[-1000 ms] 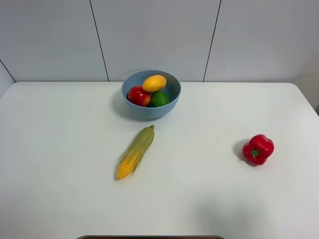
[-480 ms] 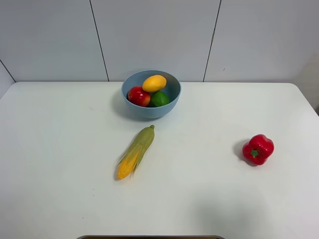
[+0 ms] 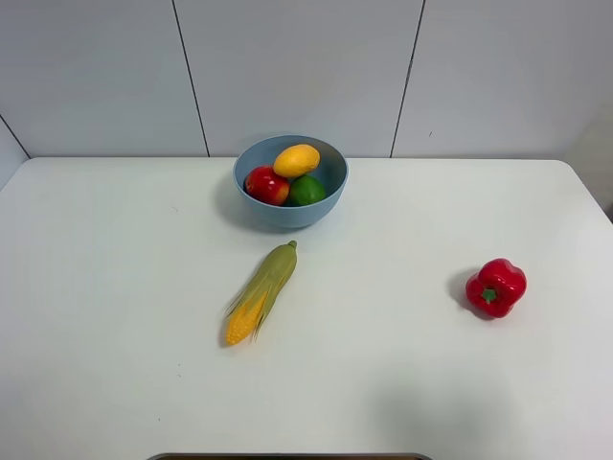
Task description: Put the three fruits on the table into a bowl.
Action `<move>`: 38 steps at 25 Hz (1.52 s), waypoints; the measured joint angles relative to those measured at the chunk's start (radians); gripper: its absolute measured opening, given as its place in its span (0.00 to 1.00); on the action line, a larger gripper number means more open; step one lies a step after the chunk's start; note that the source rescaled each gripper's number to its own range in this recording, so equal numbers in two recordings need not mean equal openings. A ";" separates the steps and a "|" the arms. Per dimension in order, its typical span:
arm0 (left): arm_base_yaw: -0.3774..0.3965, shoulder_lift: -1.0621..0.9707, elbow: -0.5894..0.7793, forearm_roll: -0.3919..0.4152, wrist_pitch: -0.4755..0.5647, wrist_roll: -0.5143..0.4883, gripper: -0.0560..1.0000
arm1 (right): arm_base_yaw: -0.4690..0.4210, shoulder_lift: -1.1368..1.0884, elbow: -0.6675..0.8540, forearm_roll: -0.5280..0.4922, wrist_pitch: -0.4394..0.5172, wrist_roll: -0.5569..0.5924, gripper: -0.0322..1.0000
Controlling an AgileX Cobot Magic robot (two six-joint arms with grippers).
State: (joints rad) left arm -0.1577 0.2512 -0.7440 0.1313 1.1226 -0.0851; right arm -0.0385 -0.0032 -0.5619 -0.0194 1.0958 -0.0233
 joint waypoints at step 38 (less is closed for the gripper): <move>0.067 -0.255 0.301 -0.007 -0.027 -0.062 1.00 | 0.000 0.000 0.000 0.000 0.000 0.000 1.00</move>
State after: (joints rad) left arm -0.0912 -0.0036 -0.4426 0.1241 1.0952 -0.1467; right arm -0.0385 -0.0032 -0.5619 -0.0194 1.0958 -0.0233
